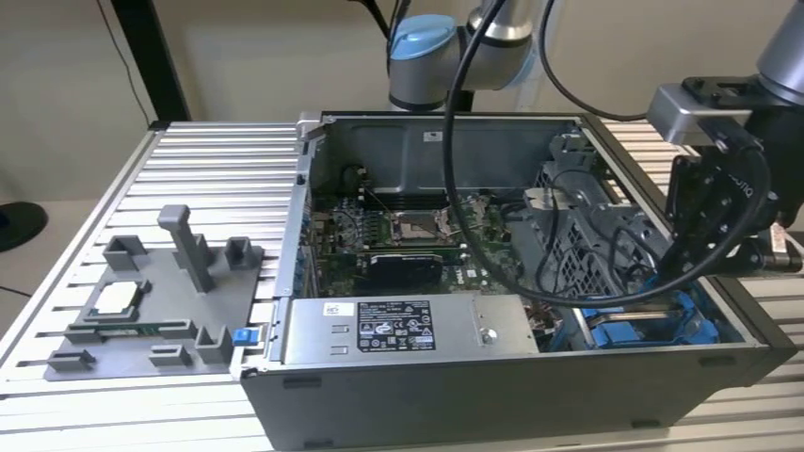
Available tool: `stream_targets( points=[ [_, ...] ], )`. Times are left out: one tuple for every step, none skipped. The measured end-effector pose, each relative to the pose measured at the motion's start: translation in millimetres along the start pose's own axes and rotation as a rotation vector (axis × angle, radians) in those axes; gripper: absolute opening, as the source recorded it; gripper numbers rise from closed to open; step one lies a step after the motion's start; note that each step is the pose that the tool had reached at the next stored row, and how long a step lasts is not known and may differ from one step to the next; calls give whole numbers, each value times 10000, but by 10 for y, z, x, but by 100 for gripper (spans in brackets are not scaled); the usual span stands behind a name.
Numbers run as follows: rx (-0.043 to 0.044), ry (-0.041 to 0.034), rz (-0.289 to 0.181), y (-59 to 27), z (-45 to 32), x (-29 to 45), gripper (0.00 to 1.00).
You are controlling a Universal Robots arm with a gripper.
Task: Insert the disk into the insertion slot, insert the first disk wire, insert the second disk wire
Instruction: 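Insert the first disk wire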
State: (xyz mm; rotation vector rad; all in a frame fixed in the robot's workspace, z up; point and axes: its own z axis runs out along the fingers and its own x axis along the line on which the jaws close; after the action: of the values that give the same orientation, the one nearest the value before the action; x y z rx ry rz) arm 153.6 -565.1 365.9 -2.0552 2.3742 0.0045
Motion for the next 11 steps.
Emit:
stream_targets(
  points=[
    [-1,-4,1,-2,1,13,0],
    [-1,-3,0,-2,1,14,0],
    [0,-3,-1,-2,1,14,0],
    [0,-3,0,-1,1,14,0],
    [0,-3,-2,-2,0,14,0],
    [0,-3,-2,-2,0,14,0],
    [0,-2,-2,-2,1,15,0],
    [0,-2,-2,-2,2,18,0],
    [0,-2,-2,-3,4,22,0],
    [0,-1,-2,-3,5,26,0],
    [-1,-4,-3,-4,9,30,0]
  ],
)
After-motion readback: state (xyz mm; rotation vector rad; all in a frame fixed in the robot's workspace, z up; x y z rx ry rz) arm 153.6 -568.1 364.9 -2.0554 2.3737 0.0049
